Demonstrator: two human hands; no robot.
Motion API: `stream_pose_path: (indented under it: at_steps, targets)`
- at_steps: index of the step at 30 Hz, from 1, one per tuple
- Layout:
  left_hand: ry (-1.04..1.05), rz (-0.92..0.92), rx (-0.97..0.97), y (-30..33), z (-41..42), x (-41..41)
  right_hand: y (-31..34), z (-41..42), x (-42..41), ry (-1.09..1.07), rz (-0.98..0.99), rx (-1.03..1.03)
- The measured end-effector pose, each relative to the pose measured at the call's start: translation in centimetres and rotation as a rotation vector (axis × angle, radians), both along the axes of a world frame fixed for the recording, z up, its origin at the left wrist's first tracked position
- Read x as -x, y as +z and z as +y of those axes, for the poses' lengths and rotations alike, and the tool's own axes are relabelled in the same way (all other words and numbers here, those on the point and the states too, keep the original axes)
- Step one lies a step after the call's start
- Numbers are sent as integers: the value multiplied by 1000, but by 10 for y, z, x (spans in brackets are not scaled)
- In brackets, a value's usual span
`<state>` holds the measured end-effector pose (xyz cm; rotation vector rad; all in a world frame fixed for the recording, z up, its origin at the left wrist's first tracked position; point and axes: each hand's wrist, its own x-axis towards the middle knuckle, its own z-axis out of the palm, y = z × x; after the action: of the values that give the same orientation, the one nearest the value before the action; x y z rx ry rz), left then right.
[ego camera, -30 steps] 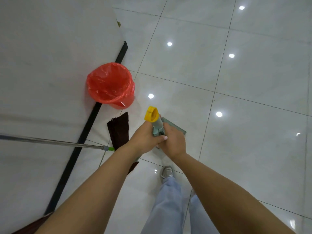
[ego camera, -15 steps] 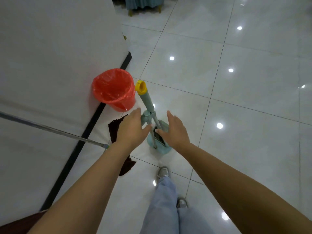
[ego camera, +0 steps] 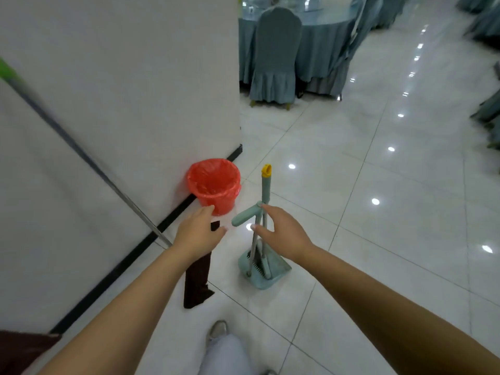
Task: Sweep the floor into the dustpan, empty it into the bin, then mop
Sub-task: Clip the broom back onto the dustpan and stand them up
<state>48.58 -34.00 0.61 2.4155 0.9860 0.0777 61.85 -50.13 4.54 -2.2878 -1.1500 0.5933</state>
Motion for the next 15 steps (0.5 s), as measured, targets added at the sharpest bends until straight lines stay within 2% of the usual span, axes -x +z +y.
stream_pose_path:
  at_steps: [8, 15]
  targets:
    - [19, 70, -204, 38, 85, 63, 33, 88, 44, 174, -94, -18]
    - [-36, 180, -341, 58, 216, 130, 28, 213, 94, 156, -68, 17]
